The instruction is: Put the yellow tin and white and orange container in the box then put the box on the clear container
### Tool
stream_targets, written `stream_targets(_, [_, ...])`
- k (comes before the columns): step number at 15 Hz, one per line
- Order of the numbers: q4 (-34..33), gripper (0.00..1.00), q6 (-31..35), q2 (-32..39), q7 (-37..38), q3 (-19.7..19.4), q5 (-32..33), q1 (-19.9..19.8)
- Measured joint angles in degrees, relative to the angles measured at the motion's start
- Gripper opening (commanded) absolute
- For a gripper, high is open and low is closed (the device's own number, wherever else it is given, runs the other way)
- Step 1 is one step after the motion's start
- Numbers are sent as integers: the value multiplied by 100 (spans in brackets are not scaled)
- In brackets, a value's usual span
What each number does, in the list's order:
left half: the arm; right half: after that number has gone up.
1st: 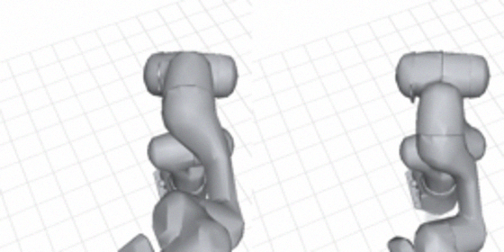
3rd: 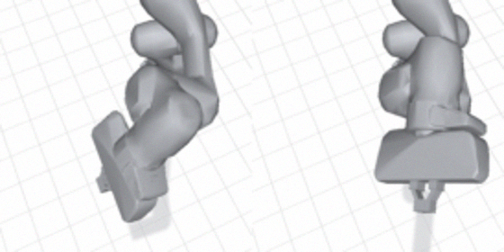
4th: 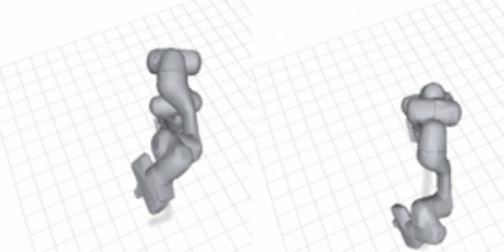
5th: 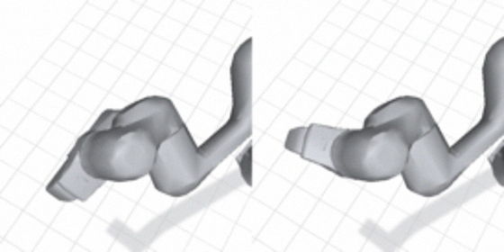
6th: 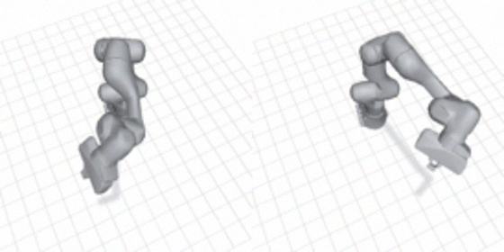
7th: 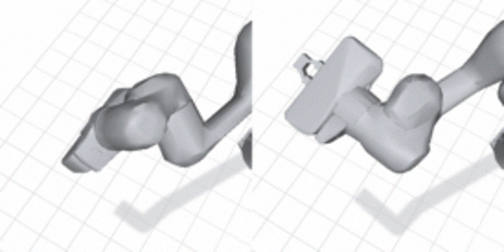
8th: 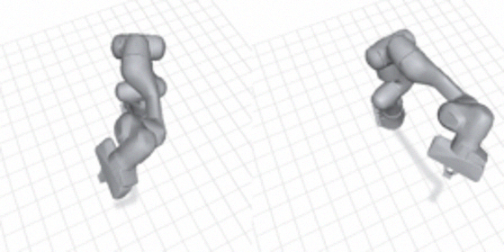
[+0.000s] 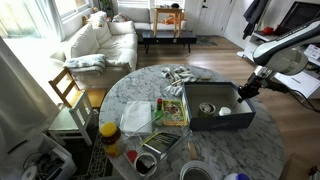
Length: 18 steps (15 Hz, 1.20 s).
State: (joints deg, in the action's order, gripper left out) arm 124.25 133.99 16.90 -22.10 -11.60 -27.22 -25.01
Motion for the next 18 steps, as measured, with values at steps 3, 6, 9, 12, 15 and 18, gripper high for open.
stream_targets(3, [-123,1,-331,-2,-264,0,-222,-86])
stream_targets(6, [-207,1,-592,-2,-487,-2,-353,-169])
stream_targets(9, [-365,1,-914,-27,-717,-19,-368,-231])
stream_targets(12, [-579,1,-1330,-96,-960,-47,-367,-261])
stream_targets(15, [-775,1,-1830,-204,-1242,-42,-362,-246])
stream_targets(18, [-928,1,-2357,-333,-1537,-22,-359,-176])
